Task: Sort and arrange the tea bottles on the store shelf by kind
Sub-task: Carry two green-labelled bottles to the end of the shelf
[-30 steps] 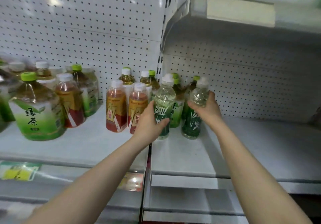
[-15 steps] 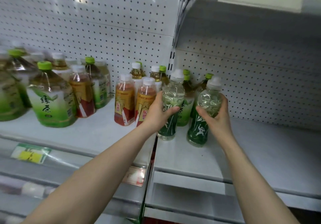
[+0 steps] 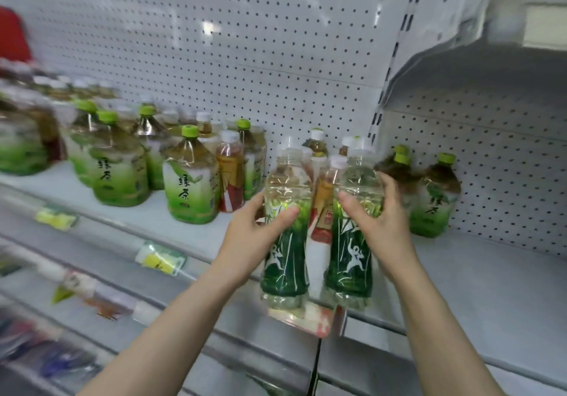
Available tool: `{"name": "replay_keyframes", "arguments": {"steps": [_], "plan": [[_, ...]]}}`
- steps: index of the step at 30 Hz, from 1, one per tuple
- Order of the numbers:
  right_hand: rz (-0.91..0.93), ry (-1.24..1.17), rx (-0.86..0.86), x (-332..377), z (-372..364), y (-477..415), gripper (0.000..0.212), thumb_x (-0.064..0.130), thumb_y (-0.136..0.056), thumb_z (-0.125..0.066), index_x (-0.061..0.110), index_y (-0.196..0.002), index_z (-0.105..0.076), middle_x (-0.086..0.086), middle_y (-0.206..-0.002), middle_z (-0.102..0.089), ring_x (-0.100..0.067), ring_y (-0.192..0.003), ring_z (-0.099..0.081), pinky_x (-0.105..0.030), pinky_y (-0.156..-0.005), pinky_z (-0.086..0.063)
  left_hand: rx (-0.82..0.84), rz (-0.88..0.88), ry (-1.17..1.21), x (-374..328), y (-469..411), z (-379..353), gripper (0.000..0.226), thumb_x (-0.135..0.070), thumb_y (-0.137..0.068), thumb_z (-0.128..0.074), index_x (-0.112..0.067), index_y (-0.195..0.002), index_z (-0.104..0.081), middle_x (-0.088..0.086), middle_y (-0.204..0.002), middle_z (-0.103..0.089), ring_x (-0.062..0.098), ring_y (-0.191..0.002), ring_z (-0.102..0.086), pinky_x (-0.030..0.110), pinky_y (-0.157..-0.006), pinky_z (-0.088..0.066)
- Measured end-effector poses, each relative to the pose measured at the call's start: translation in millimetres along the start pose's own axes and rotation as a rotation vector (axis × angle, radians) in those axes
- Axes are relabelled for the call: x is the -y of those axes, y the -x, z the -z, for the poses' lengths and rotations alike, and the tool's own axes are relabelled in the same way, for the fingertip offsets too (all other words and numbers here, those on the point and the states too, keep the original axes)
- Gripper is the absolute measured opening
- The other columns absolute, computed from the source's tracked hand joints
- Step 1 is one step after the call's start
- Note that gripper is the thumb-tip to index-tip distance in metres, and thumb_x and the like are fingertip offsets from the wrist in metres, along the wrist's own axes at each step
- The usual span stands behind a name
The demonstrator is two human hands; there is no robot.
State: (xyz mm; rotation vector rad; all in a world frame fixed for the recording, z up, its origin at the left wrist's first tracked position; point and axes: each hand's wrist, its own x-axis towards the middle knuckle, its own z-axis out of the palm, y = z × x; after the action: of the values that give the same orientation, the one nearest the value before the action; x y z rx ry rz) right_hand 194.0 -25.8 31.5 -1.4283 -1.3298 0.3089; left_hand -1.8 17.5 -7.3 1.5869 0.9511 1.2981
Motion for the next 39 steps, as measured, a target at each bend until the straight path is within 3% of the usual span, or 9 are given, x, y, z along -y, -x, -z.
{"name": "replay_keyframes", "arguments": {"steps": [3, 6, 9, 13, 23, 29, 35, 37, 39], "plan": [[0.000, -0.027, 0.053, 18, -46, 12, 0.082, 0.054, -0.081, -0.070, 0.034, -0.148, -0.028, 0.004, -0.154, -0.038, -0.006, -0.126, -0.035, -0.035, -0.106, -0.032, -0.063, 0.025, -0.021, 9, 14, 53, 0.100, -0.083, -0.060, -0.066, -0.027, -0.141, -0.048, -0.007, -0.140, -0.055, 0.014, -0.128, -0.052, 0.045, -0.107, -0.043], [0.009, -0.055, 0.101, 44, -95, 28, 0.082, 0.055, -0.080, -0.070, 0.033, -0.148, -0.029, 0.006, -0.153, -0.037, -0.006, -0.128, -0.035, -0.035, -0.107, -0.033, -0.120, 0.042, -0.028, 12, 29, 109, 0.091, -0.079, -0.063, -0.068, -0.025, -0.135, -0.054, -0.005, -0.131, -0.063, 0.015, -0.120, -0.059, 0.045, -0.102, -0.047], [0.029, -0.057, 0.136, 69, -147, 41, 0.083, 0.056, -0.081, -0.069, 0.032, -0.149, -0.028, 0.006, -0.156, -0.033, -0.004, -0.127, -0.031, -0.031, -0.103, -0.029, -0.146, 0.037, -0.039, 13, 45, 167, 0.060, -0.064, -0.073, -0.068, -0.031, -0.122, -0.063, -0.012, -0.116, -0.070, 0.009, -0.110, -0.064, 0.041, -0.097, -0.051], [0.035, -0.109, 0.213, 100, -222, 62, 0.079, 0.057, -0.082, -0.070, 0.035, -0.146, -0.030, 0.016, -0.147, -0.037, -0.003, -0.129, -0.035, -0.031, -0.103, -0.033, -0.229, 0.068, -0.071, 24, 65, 249, 0.068, -0.069, -0.072, -0.069, -0.029, -0.127, -0.060, -0.008, -0.123, -0.068, 0.016, -0.115, -0.062, 0.048, -0.101, -0.048], [0.069, -0.136, 0.392, 165, -380, 91, 0.083, 0.054, -0.082, -0.070, 0.029, -0.149, -0.027, 0.004, -0.157, -0.034, -0.011, -0.135, -0.034, -0.029, -0.104, -0.029, -0.402, 0.085, -0.071, 49, 93, 405, 0.045, -0.053, -0.077, -0.072, -0.029, -0.115, -0.067, -0.007, -0.112, -0.073, 0.017, -0.108, -0.067, 0.050, -0.098, -0.049], [0.099, -0.165, 0.447, 192, -456, 76, 0.088, 0.067, -0.074, -0.070, 0.031, -0.146, -0.033, 0.003, -0.149, -0.045, -0.021, -0.133, -0.047, -0.050, -0.110, -0.041, -0.481, 0.074, -0.077, 66, 70, 471, 0.049, -0.053, -0.075, -0.072, -0.025, -0.115, -0.066, -0.005, -0.110, -0.073, 0.017, -0.106, -0.068, 0.049, -0.096, -0.051], [0.162, -0.235, 0.498, 210, -537, 41, 0.082, 0.054, -0.082, -0.071, 0.030, -0.149, -0.030, 0.009, -0.155, -0.036, -0.003, -0.132, -0.035, -0.026, -0.105, -0.030, -0.541, 0.057, -0.118, 79, 28, 541, 0.046, -0.054, -0.077, -0.071, -0.031, -0.117, -0.065, -0.007, -0.114, -0.072, 0.016, -0.108, -0.067, 0.050, -0.097, -0.050], [0.164, -0.275, 0.516, 216, -563, 29, 0.080, 0.051, -0.083, -0.072, 0.029, -0.148, -0.031, 0.025, -0.142, -0.044, 0.018, -0.119, -0.040, -0.009, -0.098, -0.031, -0.551, 0.064, -0.108, 83, 15, 563, 0.043, -0.051, -0.079, -0.073, -0.032, -0.117, -0.065, -0.006, -0.114, -0.072, 0.018, -0.106, -0.068, 0.050, -0.095, -0.051], [0.160, -0.305, 0.528, 223, -587, 17, 0.076, 0.045, -0.084, -0.073, 0.025, -0.146, -0.034, 0.042, -0.116, -0.042, 0.038, -0.096, -0.041, 0.009, -0.078, -0.030, -0.561, 0.053, -0.091, 86, 2, 583, 0.039, -0.041, -0.084, -0.073, -0.028, -0.119, -0.064, -0.006, -0.113, -0.072, 0.017, -0.102, -0.070, 0.046, -0.092, -0.054]]}}
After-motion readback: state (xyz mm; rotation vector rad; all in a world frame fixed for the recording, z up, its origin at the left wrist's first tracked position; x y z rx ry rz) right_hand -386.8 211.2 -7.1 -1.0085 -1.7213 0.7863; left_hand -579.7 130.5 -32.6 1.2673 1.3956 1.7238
